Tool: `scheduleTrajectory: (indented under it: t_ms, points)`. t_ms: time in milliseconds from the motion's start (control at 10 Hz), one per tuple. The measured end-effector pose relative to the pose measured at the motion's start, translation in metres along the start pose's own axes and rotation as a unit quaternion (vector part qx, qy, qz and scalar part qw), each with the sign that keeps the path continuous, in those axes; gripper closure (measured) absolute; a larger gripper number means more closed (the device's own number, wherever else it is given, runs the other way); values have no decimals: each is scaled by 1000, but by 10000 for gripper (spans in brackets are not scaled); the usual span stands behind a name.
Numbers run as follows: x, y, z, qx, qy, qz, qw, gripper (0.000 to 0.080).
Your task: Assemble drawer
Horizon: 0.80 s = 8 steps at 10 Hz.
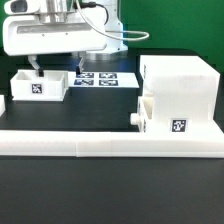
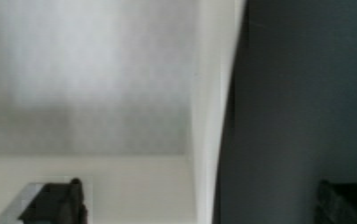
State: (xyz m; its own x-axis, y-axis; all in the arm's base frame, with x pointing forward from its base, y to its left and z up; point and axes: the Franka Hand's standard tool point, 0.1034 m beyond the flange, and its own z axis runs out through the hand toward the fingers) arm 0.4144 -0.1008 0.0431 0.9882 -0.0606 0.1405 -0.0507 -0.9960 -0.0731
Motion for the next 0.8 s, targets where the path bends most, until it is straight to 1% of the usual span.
scheduleTrajectory:
  t_ms: [100, 200, 400, 500, 600, 700, 800]
  points:
    - [-3, 1, 2, 2, -3, 33, 999, 150]
    - [-6, 2, 7, 0, 0, 30, 1000, 150]
    - [-18, 3, 17, -4, 2, 20, 1000, 150]
    - [-33, 5, 22, -15, 9, 4, 1000, 150]
    - [-42, 0, 27, -16, 9, -5, 1000, 150]
    - [-44, -3, 30, -15, 8, -15, 1000, 150]
    - [-46, -3, 31, -15, 5, -19, 1000, 150]
